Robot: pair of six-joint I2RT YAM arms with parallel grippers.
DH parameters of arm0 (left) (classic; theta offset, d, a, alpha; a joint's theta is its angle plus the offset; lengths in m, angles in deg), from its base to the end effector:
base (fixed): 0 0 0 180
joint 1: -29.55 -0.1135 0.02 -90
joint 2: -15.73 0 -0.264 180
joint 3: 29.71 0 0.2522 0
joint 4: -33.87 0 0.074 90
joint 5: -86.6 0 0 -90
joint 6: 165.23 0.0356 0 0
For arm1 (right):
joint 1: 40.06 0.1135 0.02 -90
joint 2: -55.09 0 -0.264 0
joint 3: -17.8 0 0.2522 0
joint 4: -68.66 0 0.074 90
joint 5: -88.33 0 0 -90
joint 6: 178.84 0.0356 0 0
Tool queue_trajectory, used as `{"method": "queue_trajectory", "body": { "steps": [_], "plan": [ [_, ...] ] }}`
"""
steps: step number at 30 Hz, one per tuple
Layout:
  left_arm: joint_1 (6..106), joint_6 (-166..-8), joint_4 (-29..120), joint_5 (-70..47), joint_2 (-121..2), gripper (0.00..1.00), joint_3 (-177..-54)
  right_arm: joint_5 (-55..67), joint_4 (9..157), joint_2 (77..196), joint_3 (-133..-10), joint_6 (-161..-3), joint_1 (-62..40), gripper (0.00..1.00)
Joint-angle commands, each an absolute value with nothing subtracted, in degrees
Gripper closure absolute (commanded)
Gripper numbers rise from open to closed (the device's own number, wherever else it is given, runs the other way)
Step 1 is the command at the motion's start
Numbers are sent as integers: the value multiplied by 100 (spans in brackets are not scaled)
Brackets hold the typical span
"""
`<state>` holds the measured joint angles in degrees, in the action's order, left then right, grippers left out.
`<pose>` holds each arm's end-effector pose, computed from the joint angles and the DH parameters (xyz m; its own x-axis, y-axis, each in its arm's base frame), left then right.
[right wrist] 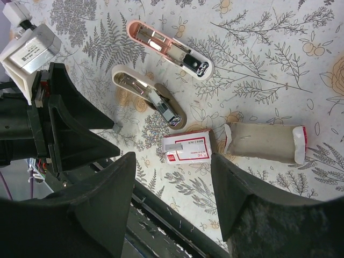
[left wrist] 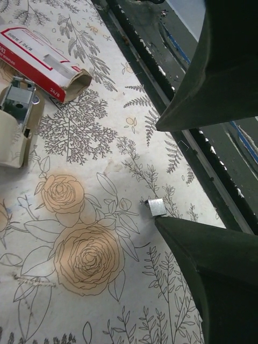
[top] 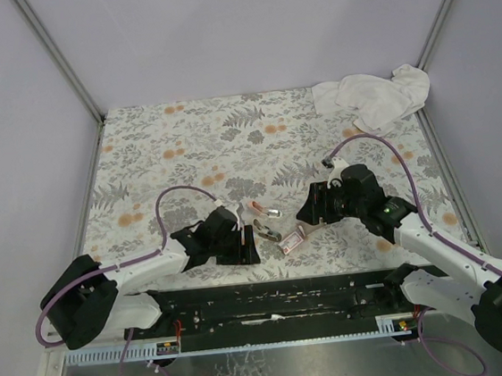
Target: Load the staples into the stapler
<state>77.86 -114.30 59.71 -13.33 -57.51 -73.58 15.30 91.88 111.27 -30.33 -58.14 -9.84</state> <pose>0.1457 -0.1728 0.1530 -0.9289 0.1095 -0.3537 0.2776 0.8381 -0.4696 0.1807 0.1173 0.2414 -0.7415 0.1332 -0.6576 -0.3703 0.7361 0.5666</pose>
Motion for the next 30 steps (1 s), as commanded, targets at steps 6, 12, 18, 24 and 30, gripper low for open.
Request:
{"method": "queue_trajectory", "body": {
  "steps": [6, 12, 18, 24, 30],
  "plan": [
    [7778, -11425, 5813, -1826, -5801, 37, -7095, 1519, 9015, 11054, -3117, -5932, -1005, 35],
    [7772, -11401, 5397, -2009, -5993, 37, -7073, 1430, 9150, 11049, -3135, -6098, -941, 35],
    [7764, -11334, 4975, -1815, -5773, 37, -7087, 549, 9453, 11494, -3525, -6184, -9, 41],
    [7529, -11043, 5667, -877, -4652, 29, -7452, -766, 9956, 12430, -4236, -5383, 1203, 44],
    [5857, -10208, 6810, -885, -3953, 14, -8252, -1483, 10119, 13119, -4641, -4343, 1981, 45]
  ]
}}
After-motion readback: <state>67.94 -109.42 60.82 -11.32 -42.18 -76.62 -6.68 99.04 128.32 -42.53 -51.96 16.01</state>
